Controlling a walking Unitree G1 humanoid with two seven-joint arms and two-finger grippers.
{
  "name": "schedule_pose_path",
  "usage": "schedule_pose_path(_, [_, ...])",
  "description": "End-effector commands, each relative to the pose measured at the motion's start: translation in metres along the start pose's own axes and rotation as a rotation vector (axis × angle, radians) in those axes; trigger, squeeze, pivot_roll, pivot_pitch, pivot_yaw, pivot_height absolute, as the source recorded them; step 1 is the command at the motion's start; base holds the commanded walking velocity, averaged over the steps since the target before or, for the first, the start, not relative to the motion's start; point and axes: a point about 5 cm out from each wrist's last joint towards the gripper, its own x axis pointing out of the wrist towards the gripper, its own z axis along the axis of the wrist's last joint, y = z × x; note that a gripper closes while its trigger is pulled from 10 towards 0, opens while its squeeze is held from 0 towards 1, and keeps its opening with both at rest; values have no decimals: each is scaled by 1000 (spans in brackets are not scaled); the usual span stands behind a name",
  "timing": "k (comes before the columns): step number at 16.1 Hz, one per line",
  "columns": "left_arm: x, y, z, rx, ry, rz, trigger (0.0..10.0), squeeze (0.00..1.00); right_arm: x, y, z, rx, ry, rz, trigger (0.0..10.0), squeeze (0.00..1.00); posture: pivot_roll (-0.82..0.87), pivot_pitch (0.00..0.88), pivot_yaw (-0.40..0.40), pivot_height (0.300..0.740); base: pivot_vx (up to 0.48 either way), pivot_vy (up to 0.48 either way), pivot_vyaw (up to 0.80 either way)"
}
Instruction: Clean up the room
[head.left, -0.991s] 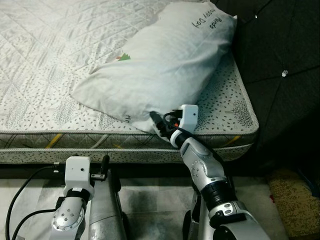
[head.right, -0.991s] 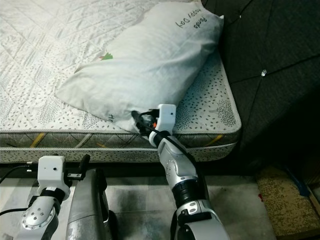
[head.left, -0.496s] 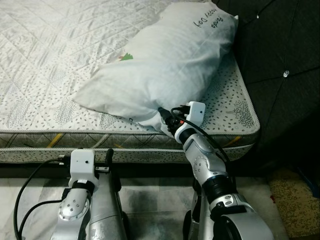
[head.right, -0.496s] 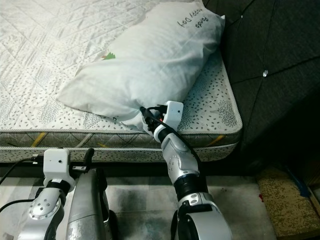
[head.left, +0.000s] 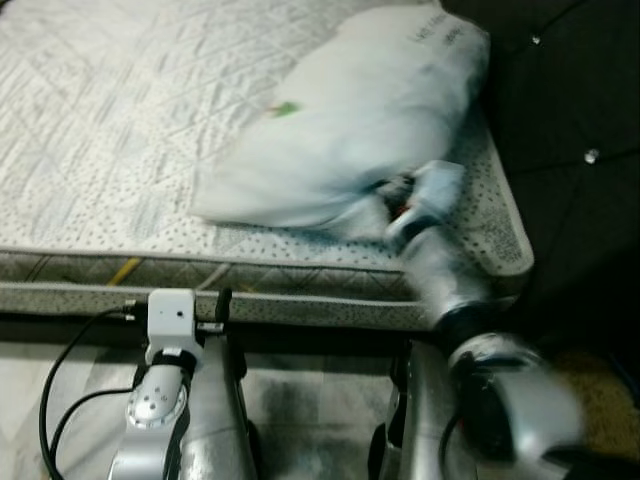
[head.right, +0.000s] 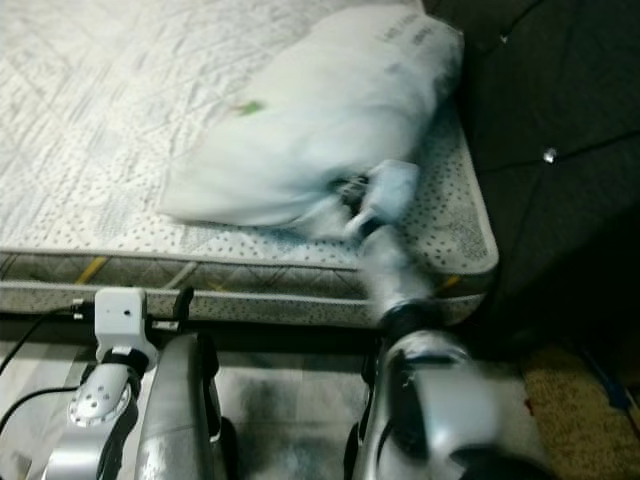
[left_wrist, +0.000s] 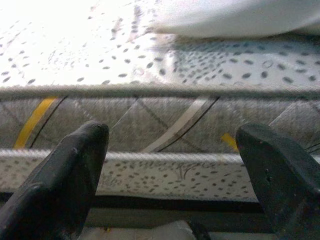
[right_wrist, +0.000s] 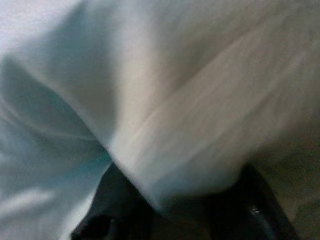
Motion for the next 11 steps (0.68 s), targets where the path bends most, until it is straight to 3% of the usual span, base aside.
schedule_pose_path(1, [0,2,-4,2,9,17,10000,0,6,-28,74,-16,-265,-117,0,0,60,76,-24,514,0,0,0])
schedule_pose_path(4, [1,0,-5,-3,10,19,10000,0,-6,-78,124,-103,-395,-277,0,0,55,65,-23,514,0,0,0])
schedule_pose_path(5, [1,0,-6,-4,10,18,10000,0,-20,-107,137,-142,-436,-375,0,0,54,61,-23,514,0,0,0])
schedule_pose_path(6, [2,0,-6,-5,9,18,10000,0,-24,-114,139,-154,-443,-400,0,0,53,60,-24,514,0,0,0])
schedule_pose_path(8, [3,2,-6,-3,8,21,10000,0,-45,-146,131,-195,-438,-496,0,0,47,61,-22,514,0,0,0])
schedule_pose_path(9, [3,3,-6,-2,7,21,10000,0,-53,-154,121,-225,-421,-513,0,0,43,66,-21,514,0,0,0])
schedule_pose_path(11, [3,4,-6,3,8,20,10000,0,-78,-167,81,-259,-352,-520,0,0,33,78,-19,514,0,0,0])
